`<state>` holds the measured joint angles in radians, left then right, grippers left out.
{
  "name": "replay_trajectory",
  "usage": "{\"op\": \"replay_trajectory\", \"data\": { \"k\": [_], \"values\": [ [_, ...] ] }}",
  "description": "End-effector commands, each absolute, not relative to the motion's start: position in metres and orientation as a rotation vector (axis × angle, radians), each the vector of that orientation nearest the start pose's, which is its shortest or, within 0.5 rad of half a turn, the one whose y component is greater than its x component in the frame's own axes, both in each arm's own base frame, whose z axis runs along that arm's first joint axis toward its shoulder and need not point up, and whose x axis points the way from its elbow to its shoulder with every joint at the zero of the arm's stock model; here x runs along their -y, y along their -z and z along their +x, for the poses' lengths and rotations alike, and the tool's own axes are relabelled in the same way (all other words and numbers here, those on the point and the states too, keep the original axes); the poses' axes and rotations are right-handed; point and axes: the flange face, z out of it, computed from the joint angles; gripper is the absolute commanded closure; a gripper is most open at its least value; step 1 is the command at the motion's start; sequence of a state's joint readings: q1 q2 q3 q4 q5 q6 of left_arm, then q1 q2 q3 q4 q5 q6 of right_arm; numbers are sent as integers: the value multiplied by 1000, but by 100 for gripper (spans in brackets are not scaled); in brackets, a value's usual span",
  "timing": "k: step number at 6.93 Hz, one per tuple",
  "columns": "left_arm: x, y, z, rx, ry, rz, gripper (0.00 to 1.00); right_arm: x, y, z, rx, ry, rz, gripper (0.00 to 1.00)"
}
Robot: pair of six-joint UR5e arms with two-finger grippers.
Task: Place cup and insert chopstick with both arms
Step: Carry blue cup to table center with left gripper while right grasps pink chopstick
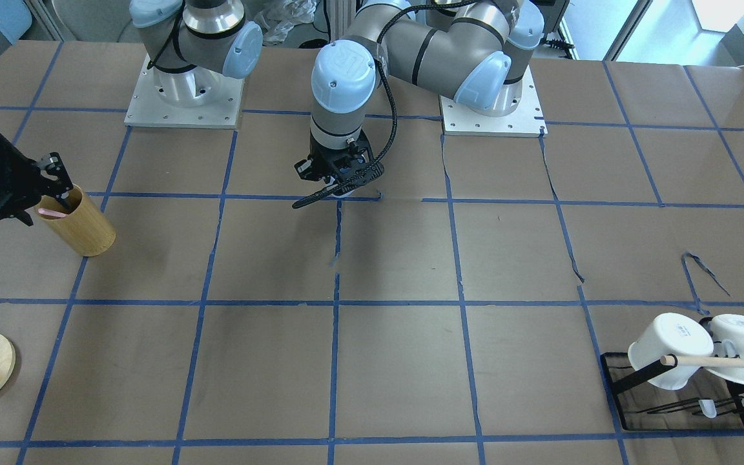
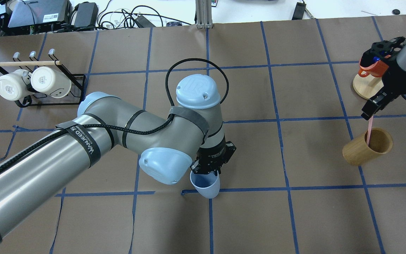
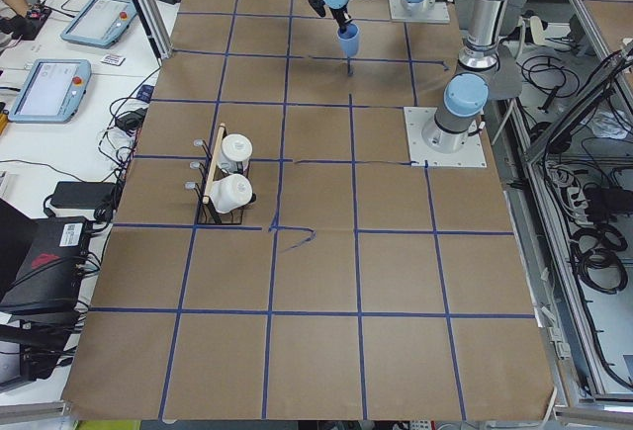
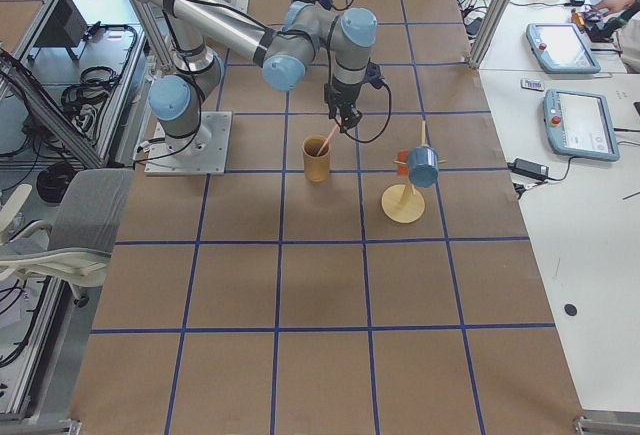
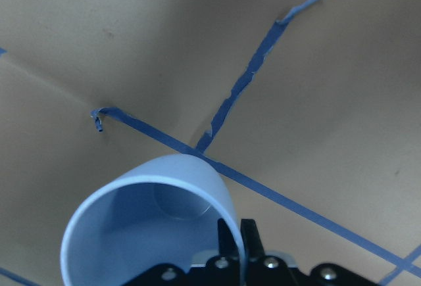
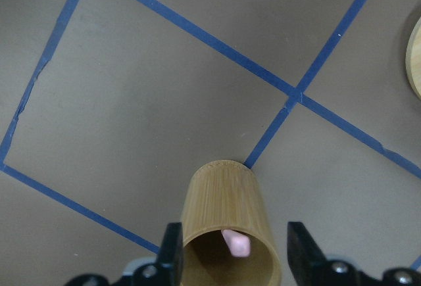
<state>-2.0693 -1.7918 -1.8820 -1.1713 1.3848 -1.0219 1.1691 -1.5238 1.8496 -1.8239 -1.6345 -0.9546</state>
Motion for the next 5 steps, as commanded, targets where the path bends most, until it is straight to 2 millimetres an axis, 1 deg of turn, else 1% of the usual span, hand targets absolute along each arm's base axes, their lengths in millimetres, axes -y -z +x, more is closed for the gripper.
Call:
{"op": "replay_trajectory", "data": {
  "k": [1, 2, 3, 4, 5],
  "values": [
    [376, -254, -384, -3049, -341, -842, 100, 495, -355, -72, -3020, -155, -862, 56],
    [377, -254, -383, -3043, -324, -832, 84, 495, -354, -72, -3018, -156, -862, 66],
    [381, -255, -380, -3023, -253, -832, 1, 494, -355, -72, -3018, -151, -859, 82],
    [382, -257, -381, -3030, -247, -829, 0, 495, -356, -72, -3018, -151, -859, 90],
    [388, -267, -384, -3062, -209, -809, 0, 494, -355, -72, -3015, -156, -856, 94]
  ]
}}
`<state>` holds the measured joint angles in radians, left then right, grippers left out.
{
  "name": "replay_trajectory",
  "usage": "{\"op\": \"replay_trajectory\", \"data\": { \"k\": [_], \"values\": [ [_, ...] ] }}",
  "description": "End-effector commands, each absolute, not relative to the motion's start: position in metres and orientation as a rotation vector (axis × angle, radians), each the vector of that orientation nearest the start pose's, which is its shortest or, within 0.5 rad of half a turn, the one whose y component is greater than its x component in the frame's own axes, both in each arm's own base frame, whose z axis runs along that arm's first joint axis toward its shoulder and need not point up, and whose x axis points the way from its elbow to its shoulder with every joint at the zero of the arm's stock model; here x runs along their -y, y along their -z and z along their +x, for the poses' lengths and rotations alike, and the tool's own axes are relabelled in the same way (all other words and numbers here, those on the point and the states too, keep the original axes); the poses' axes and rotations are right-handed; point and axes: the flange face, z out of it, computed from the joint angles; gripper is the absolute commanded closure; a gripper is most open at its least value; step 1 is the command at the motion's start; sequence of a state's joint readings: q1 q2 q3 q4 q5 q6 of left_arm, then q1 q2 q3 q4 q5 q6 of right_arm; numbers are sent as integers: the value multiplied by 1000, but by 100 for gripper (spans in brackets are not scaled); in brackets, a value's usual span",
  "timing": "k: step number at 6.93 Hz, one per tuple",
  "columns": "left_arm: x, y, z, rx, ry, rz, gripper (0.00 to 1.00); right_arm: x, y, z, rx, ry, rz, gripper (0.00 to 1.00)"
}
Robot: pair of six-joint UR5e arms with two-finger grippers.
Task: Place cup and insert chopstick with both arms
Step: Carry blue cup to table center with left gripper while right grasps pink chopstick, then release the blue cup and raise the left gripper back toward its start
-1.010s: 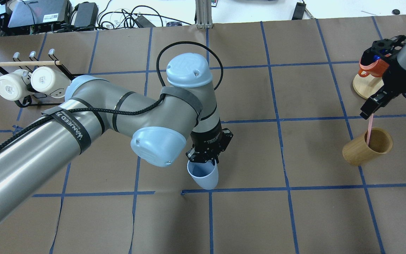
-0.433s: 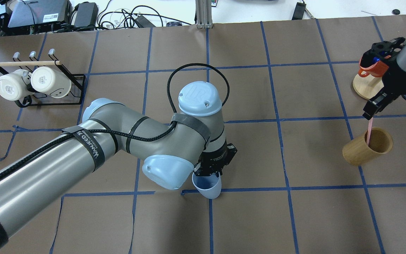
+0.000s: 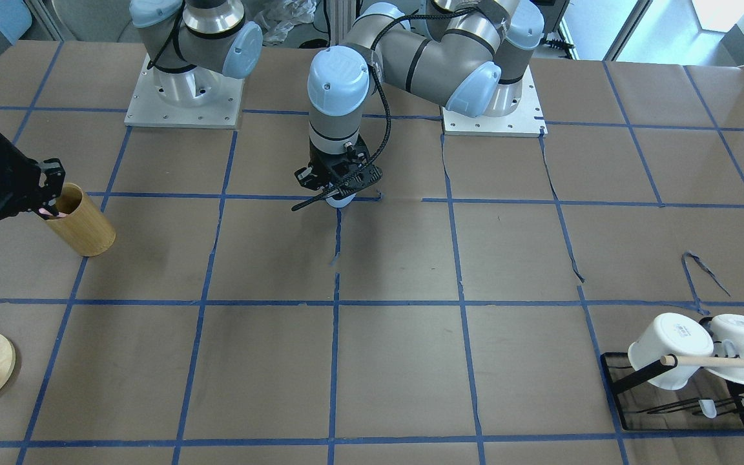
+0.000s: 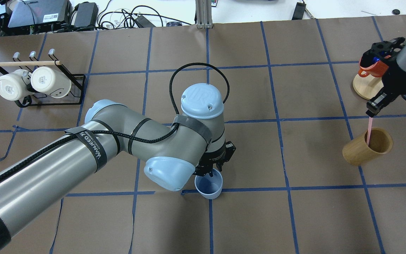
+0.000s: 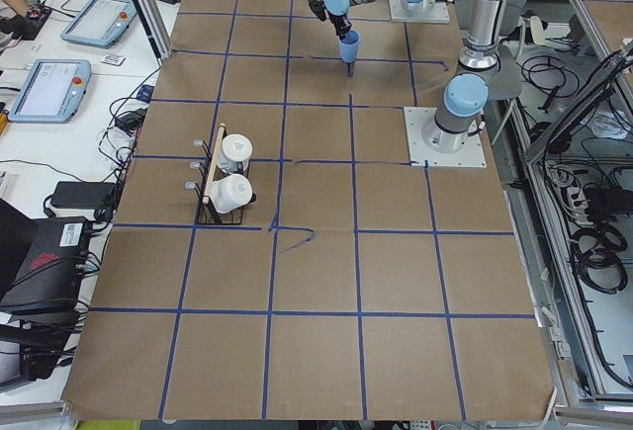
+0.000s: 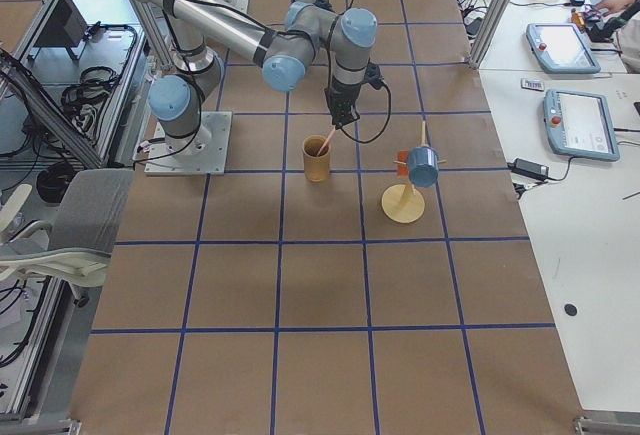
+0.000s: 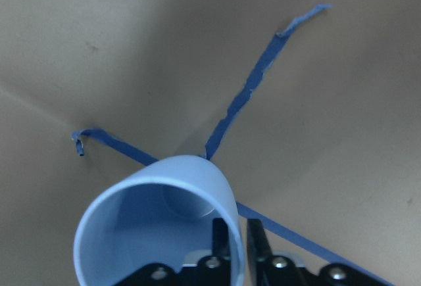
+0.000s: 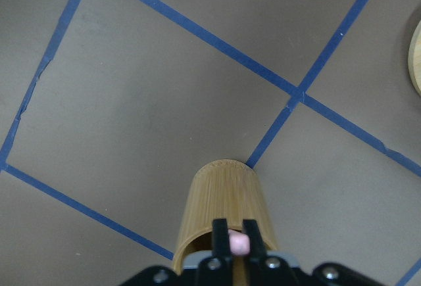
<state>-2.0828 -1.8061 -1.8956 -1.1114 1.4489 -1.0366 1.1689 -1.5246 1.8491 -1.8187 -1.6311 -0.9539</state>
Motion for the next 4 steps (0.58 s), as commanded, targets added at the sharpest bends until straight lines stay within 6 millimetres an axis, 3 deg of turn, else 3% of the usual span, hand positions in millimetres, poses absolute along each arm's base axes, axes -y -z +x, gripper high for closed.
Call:
{"op": "replay_trajectory", "data": {
  "k": [1, 2, 3, 4],
  "values": [
    [408, -300, -390, -3117, -136, -780, 0, 495, -356, -72, -3017, -154, -854, 94],
    [424, -335, -394, -3141, -121, -711, 0, 494, -358, -72, -3017, -166, -849, 95],
    [440, -375, -382, -3166, -132, -553, 0, 492, -363, -72, -3023, -167, -849, 95],
    [480, -417, -331, -3168, -180, -511, 0, 492, -370, -73, -3021, -176, -846, 95]
  ]
}}
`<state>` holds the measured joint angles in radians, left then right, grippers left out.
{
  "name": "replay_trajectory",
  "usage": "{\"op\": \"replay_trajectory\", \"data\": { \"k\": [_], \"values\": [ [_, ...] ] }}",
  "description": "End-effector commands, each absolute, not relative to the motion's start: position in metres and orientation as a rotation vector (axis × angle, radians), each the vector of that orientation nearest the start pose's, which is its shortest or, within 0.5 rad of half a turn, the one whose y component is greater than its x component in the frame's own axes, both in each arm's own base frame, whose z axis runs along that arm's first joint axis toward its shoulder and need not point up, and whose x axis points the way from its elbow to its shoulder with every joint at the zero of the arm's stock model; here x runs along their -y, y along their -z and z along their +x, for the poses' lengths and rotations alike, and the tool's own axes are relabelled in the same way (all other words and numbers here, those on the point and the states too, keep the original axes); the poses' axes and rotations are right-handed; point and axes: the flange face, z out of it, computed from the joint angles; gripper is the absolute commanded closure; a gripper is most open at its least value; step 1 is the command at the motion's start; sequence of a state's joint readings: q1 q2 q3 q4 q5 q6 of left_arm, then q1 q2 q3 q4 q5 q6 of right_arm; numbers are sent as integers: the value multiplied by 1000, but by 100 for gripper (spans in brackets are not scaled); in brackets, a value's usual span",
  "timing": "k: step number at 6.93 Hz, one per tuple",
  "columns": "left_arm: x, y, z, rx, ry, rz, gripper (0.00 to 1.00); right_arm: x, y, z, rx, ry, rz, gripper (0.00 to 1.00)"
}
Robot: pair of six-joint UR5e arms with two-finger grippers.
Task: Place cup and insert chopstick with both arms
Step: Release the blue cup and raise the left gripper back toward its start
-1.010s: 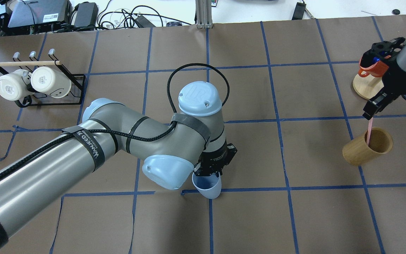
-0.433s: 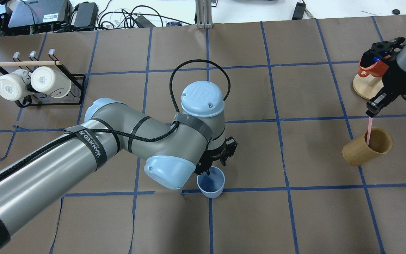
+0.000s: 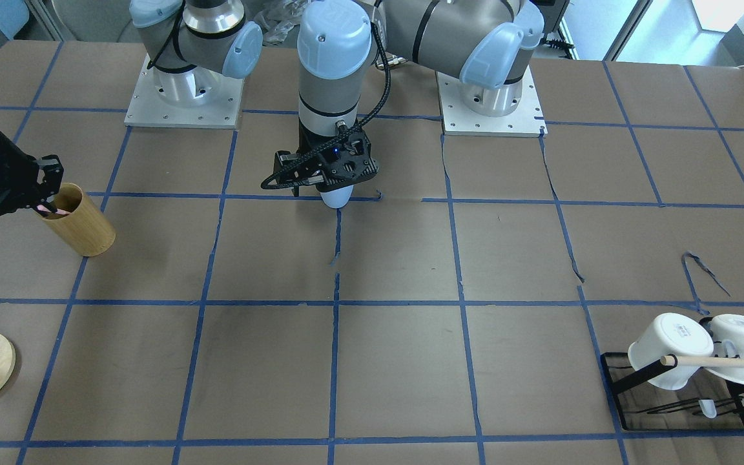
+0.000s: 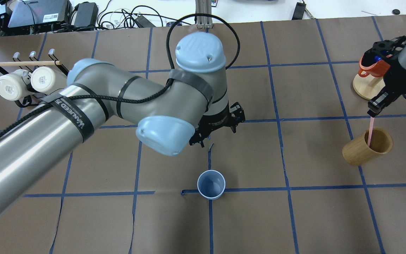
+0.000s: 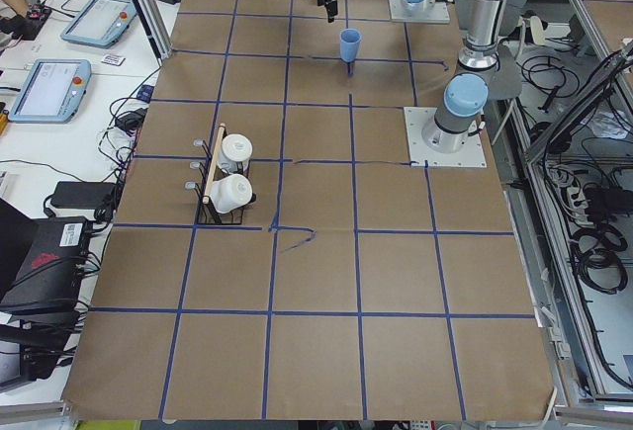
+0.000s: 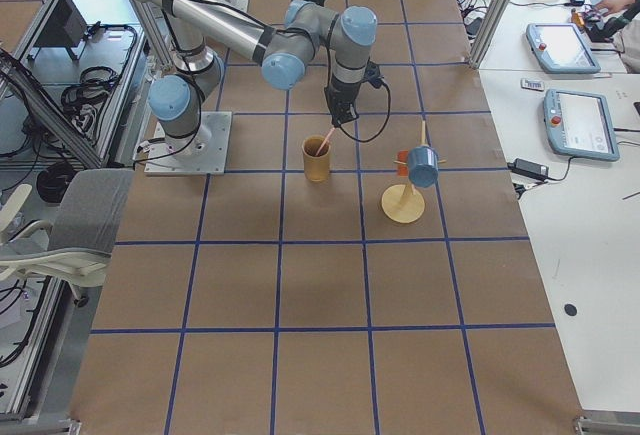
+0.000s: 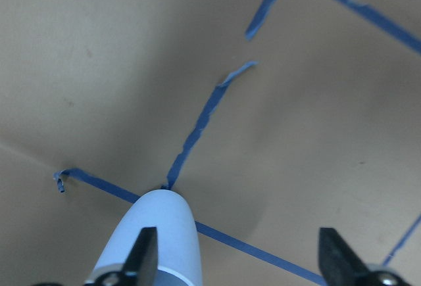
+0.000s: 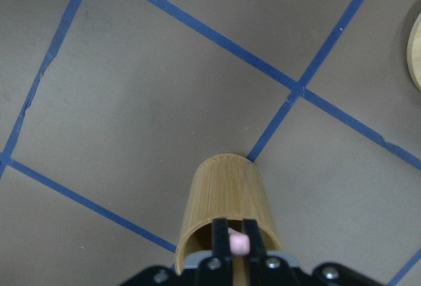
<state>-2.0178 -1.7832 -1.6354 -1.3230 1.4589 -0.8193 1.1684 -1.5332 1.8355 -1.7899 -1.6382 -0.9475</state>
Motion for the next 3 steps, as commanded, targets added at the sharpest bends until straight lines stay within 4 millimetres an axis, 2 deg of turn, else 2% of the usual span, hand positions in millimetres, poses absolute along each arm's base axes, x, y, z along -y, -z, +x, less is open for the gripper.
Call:
{"op": "replay_trajectory", "data": {
  "k": [1, 2, 3],
  "values": [
    [500, -463, -285, -3188, -197, -383, 0, 493, -387, -74, -3005, -212, -841, 99],
    [499, -496, -253, -3205, -186, -189, 0, 498, -415, -75, -3006, -225, -845, 99],
    [498, -514, -225, -3227, -124, -144, 0, 502, -438, -79, -3036, -204, -852, 99]
  ]
}}
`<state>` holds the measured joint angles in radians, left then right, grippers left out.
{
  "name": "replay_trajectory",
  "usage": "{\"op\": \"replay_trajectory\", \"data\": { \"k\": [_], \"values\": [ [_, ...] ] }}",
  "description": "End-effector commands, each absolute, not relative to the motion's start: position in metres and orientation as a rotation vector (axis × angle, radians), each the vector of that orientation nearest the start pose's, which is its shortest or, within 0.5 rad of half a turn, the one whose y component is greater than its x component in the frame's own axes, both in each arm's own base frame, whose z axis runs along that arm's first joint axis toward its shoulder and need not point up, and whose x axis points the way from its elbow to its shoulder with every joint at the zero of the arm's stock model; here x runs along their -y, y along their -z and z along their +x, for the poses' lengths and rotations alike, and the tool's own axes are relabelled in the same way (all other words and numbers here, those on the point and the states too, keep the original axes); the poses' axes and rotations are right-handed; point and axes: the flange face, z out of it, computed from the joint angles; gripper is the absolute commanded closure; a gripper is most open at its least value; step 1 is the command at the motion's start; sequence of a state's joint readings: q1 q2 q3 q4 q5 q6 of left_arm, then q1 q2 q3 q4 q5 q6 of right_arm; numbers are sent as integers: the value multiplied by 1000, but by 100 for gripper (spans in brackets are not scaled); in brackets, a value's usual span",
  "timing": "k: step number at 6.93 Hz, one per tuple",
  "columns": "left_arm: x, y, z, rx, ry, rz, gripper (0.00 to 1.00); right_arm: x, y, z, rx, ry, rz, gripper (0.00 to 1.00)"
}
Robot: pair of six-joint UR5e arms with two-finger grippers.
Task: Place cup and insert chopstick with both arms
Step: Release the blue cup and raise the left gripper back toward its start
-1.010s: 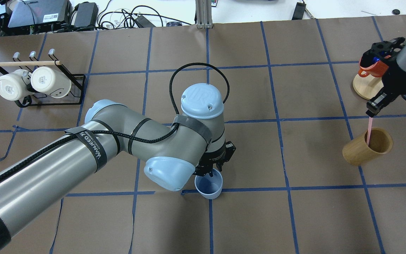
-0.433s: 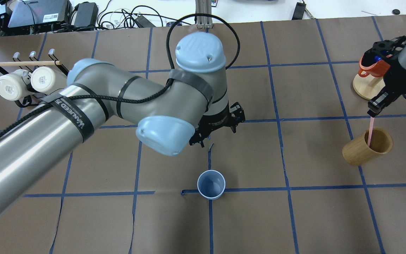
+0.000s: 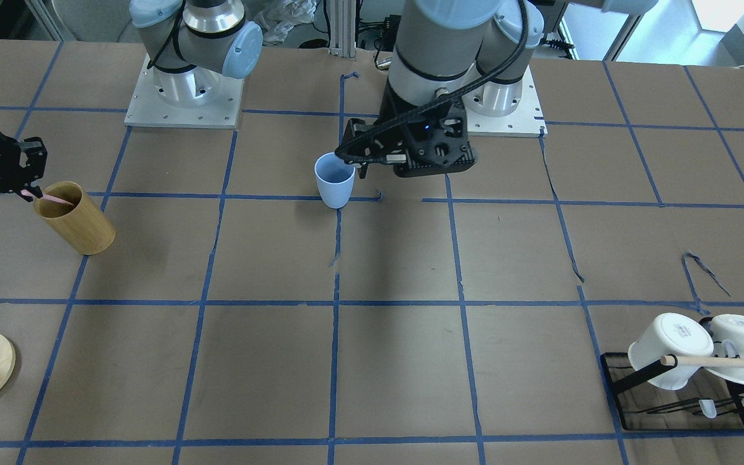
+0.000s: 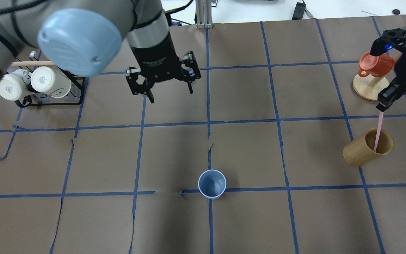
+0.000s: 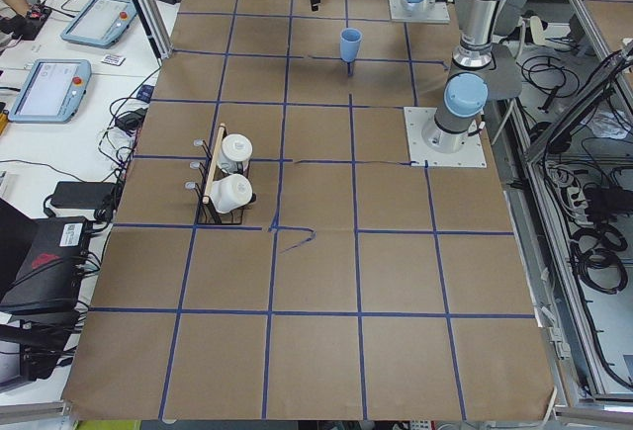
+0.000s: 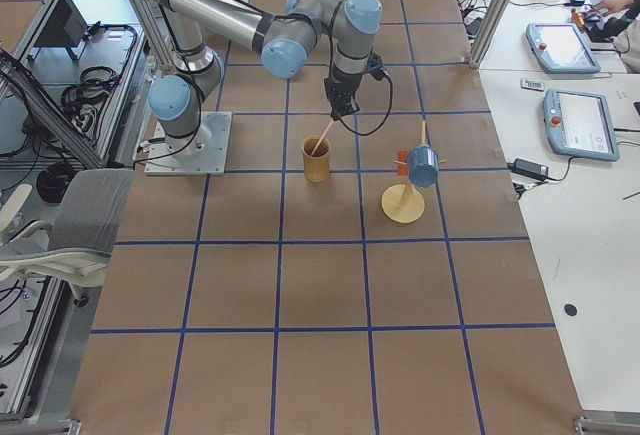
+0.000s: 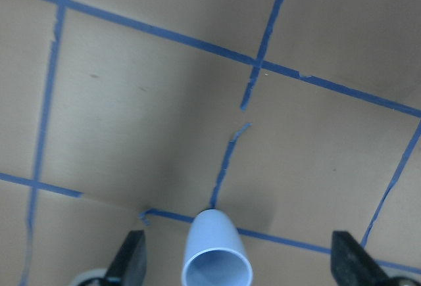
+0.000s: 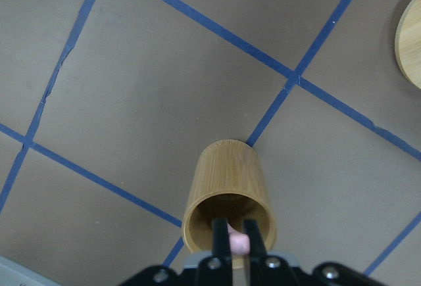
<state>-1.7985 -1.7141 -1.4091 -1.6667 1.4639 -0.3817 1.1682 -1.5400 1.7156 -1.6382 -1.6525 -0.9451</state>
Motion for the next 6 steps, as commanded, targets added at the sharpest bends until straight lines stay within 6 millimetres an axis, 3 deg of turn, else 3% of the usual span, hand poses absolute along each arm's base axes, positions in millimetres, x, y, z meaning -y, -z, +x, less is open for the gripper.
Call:
{"op": "replay_trajectory", "data": {
  "k": [1, 2, 5, 6],
  "values": [
    [506, -516, -196, -3243, -75, -59, 0, 504, -444, -80, -3045, -189, -854, 99],
    [512, -518, -185, -3249, 26, -26, 0, 504, -456, -80, -3060, -160, -856, 99],
    [507, -518, -179, -3248, 53, -39, 0, 508, -529, -73, -3084, -75, -831, 99],
    [506, -519, -178, -3248, 56, -41, 0, 511, -537, -61, -3039, 23, -645, 99]
  ]
}}
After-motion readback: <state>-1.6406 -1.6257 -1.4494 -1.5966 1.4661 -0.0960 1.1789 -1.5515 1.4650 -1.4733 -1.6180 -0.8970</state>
